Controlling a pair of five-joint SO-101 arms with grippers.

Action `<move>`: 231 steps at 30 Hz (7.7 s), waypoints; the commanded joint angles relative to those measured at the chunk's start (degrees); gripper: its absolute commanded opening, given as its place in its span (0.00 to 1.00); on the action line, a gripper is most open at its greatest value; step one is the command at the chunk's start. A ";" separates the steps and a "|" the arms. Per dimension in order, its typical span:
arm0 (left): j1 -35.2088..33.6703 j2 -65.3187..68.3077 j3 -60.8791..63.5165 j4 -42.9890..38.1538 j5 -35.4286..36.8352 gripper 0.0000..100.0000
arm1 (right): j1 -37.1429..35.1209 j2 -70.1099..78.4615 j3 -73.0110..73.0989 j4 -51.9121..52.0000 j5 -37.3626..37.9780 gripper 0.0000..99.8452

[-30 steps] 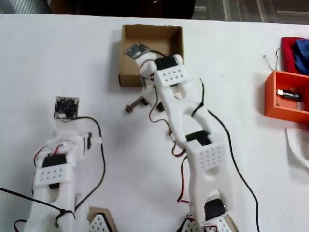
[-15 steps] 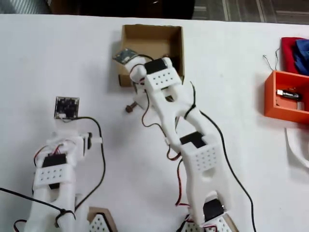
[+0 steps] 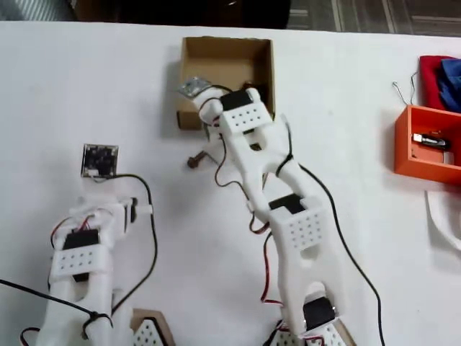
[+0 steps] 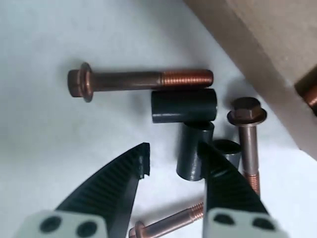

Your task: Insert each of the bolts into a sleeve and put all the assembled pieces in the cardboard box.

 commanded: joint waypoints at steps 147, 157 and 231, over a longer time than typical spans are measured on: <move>12.75 11.87 -35.38 32.62 -5.63 0.23 | 20.79 -84.00 54.33 -9.10 -4.92 0.02; 16.88 48.44 -73.36 49.93 -9.49 0.23 | 27.74 -87.34 53.98 -17.98 -8.35 0.02; 19.52 68.04 -92.18 72.97 -52.57 0.02 | 32.48 -87.16 63.30 -34.51 -11.78 0.02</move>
